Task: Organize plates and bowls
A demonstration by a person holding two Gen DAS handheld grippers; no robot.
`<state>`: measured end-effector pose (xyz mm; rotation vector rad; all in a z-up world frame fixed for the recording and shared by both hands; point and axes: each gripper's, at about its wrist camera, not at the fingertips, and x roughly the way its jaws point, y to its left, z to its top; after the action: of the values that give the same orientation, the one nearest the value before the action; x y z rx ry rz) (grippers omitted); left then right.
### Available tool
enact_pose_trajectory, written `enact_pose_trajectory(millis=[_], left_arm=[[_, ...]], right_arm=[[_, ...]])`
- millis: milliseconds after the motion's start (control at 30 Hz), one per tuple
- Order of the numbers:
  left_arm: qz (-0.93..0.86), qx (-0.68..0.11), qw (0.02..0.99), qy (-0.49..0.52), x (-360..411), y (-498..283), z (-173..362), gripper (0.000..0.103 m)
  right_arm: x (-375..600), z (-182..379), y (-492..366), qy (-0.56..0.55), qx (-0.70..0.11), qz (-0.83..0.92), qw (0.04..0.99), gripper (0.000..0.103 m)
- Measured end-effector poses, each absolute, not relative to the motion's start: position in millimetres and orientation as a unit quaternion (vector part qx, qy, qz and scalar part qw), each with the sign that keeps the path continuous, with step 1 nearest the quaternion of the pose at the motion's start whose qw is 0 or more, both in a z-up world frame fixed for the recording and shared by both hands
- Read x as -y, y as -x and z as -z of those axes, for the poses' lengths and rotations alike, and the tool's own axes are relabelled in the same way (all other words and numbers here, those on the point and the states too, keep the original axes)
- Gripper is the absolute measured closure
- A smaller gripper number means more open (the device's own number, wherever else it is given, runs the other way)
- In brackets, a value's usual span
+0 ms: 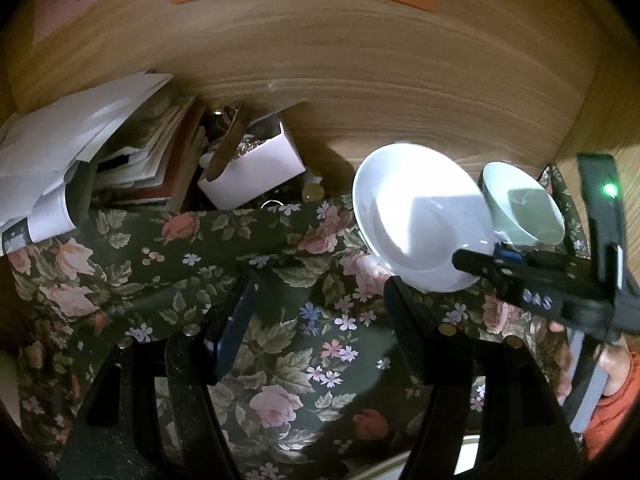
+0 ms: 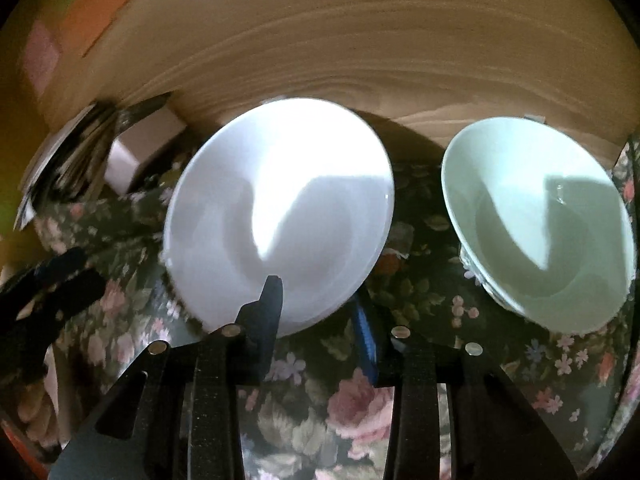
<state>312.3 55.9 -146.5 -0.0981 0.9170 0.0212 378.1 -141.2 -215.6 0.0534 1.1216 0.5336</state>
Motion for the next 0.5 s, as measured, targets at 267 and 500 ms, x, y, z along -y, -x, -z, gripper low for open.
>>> enact_pose_trajectory(millis=[267,500], left_arm=[[-0.017,-0.449,0.892,0.043,-54.6,-322.6,148.7,0.037],[-0.016,-0.455,0.889,0.049,-55.9,-327.7,153.6,0.037]], right_arm=[[122.2,231.7,-395.1,0.015,-0.538,-0.245,0.806,0.072],[127.5,223.2,-383.5,0.03,-0.539,-0.291,0.79,0.088]])
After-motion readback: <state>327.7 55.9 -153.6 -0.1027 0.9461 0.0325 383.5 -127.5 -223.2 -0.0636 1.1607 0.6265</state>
